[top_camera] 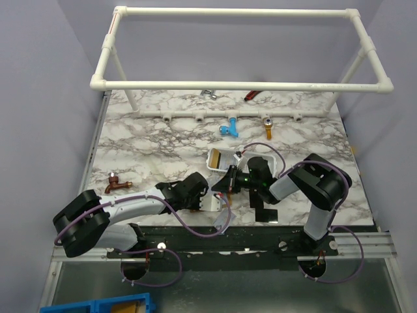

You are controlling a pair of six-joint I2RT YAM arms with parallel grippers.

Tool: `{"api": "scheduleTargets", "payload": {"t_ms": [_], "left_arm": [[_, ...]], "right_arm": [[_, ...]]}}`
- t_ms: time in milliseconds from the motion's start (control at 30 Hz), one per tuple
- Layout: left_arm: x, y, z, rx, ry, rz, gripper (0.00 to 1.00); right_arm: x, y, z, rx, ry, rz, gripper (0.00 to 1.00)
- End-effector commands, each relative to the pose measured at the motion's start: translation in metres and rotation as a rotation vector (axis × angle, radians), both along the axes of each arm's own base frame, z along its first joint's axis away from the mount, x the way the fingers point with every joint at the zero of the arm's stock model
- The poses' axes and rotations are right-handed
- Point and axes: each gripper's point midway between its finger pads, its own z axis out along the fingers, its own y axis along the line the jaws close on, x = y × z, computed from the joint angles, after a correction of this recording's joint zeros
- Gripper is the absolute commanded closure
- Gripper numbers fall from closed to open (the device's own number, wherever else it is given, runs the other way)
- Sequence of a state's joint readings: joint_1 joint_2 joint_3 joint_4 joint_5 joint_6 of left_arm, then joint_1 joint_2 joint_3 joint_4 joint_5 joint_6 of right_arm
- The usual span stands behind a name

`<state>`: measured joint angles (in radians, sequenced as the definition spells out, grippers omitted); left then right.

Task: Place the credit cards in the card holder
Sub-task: Insert the credit card into the card holder.

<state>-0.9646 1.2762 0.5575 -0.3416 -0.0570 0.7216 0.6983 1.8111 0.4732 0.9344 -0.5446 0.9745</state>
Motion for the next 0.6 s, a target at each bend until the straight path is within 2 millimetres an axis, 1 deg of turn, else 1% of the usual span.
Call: {"api": "scheduleTargets", "payload": {"t_ms": [0, 167, 300, 400, 567], "left_arm": [[-0.021, 0.012, -0.018, 0.035, 0.067, 0.027, 1.00], [-0.021, 0.012, -0.020, 0.038, 0.065, 0.063, 1.00], [-0.021, 0.013, -0.020, 0.033, 0.063, 0.081, 1.00], [-0.020, 0.013, -0.017, 0.020, 0.053, 0.089, 1.00], [-0.019, 0.008, -0.009, -0.009, 0.045, 0.093, 1.00]], "right_arm": [[0.003, 0.005, 0.000, 0.021, 0.015, -0.016, 0.99], [0.002, 0.002, -0.005, -0.019, 0.029, -0.074, 0.99], [0.001, -0.005, 0.000, -0.026, 0.017, -0.136, 0.99], [-0.001, -0.009, 0.004, -0.041, -0.001, -0.165, 0.99], [-0.001, -0.009, 0.003, -0.066, -0.001, -0.185, 0.99]]}}
